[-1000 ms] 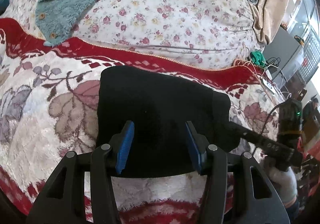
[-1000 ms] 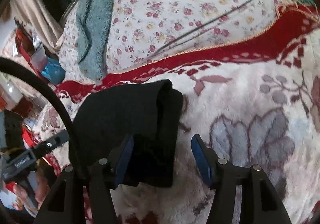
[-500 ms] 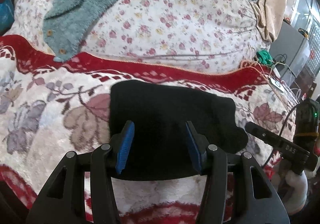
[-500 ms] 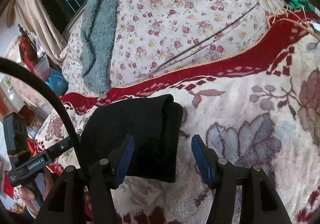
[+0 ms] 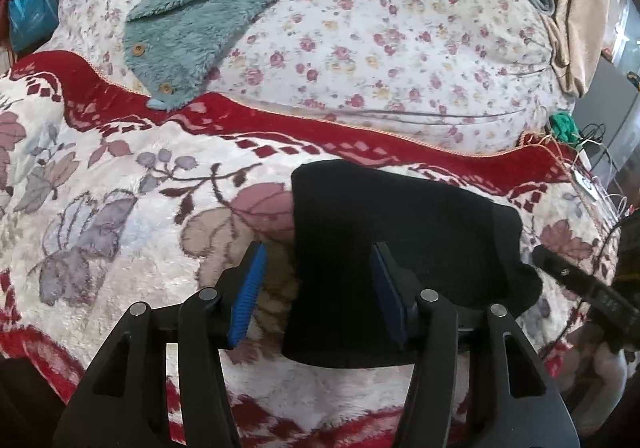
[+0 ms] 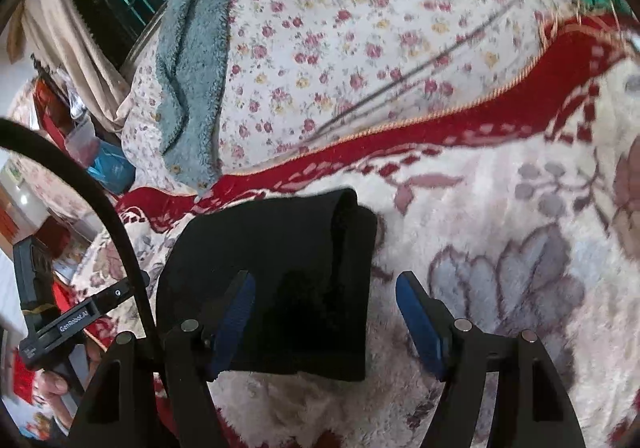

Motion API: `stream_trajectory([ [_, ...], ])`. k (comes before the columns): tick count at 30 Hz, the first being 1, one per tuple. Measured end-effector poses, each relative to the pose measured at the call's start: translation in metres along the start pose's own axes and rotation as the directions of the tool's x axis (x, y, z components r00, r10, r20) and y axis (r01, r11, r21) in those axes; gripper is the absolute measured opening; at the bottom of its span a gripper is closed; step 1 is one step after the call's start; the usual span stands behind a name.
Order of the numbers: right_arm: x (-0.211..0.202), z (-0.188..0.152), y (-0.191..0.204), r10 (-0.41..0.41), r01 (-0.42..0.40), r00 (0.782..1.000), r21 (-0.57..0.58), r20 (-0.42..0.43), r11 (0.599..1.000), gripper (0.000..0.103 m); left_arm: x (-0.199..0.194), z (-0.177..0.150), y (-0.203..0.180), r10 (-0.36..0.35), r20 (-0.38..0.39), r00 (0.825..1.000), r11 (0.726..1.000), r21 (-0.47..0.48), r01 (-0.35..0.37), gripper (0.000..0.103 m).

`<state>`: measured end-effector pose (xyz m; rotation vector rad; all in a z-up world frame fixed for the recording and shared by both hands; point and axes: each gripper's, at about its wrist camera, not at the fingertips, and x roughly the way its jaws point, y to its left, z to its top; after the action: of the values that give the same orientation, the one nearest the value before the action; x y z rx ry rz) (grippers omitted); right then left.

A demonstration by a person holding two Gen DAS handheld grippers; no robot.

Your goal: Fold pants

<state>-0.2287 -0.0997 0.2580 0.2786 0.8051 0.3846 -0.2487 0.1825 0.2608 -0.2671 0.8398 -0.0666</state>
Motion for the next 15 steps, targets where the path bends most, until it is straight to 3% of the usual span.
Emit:
stream_trajectory([
  [5, -0.006, 0.006, 0.020, 0.014, -0.013, 1.000, -0.065, 0.018, 0.998, 0.070, 0.003, 0.001, 0.002, -0.003, -0.006, 1.000, 1.000, 0.000, 0.003, 0.054],
  [15, 0.006, -0.003, 0.038, 0.050, -0.051, 0.999, -0.061, -0.009, 0.997, 0.070, 0.002, 0.001, -0.011, 0.003, 0.003, 1.000, 1.000, 0.022, -0.003, 0.054],
])
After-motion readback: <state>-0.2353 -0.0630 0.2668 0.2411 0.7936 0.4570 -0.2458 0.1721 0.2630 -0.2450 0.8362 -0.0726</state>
